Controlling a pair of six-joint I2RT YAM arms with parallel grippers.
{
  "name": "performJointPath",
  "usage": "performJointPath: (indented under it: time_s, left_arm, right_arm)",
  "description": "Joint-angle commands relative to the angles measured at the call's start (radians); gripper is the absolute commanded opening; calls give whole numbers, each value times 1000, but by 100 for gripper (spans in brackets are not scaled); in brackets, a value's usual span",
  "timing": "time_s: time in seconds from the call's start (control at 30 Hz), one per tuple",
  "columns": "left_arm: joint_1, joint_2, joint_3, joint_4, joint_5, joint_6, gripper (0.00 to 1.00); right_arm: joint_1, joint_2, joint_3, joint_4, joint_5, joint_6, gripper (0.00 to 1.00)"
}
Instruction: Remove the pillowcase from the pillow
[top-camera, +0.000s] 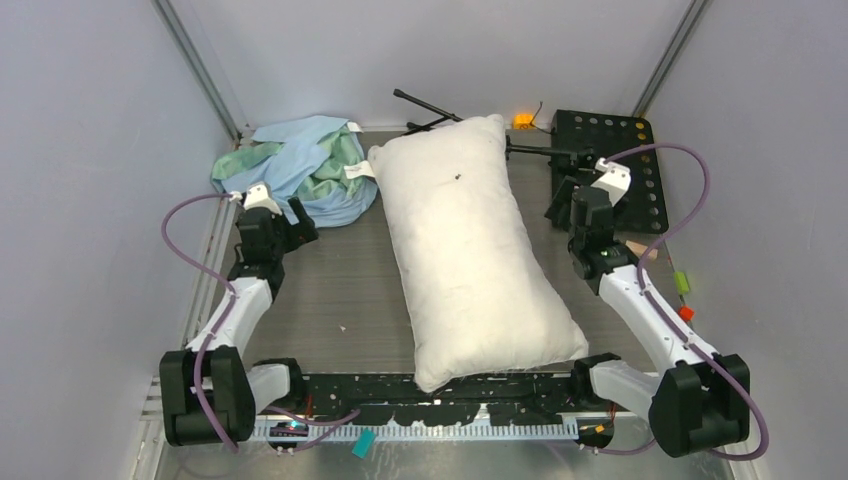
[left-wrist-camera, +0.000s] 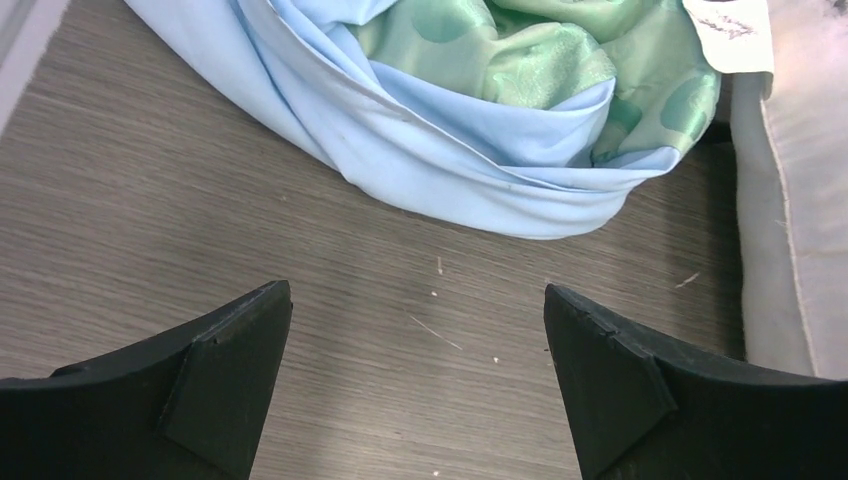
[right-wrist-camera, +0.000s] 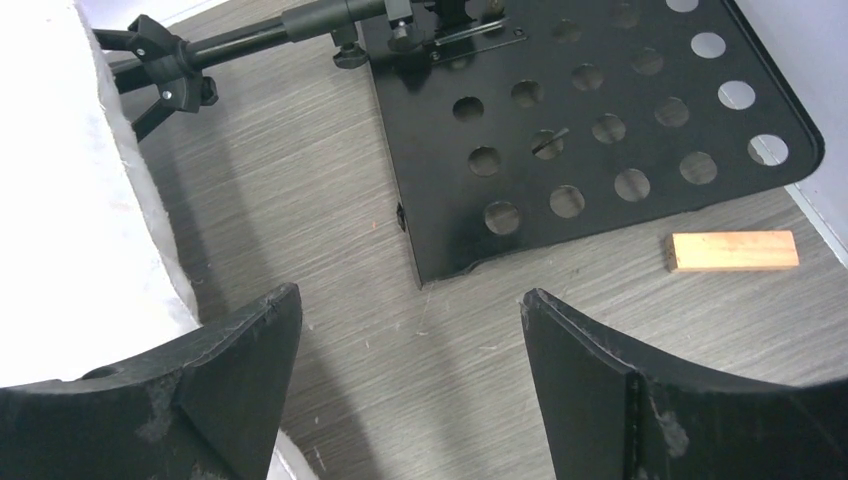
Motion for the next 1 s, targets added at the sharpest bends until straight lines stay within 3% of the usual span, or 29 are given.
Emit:
performJointPath:
  time_s: [0.0, 0.57, 0.97]
  left_arm:
    - [-5, 5, -28, 150, -55, 89, 100]
    - [-5, 138, -140, 458, -50, 217, 100]
    - [-5, 215, -149, 548, -22, 223, 100]
  right_arm:
    - [-9, 20, -57, 211, 33, -67, 86]
    - [-82, 211, -275, 616, -43, -167, 84]
    - [-92, 359, -358, 914, -22, -237, 83]
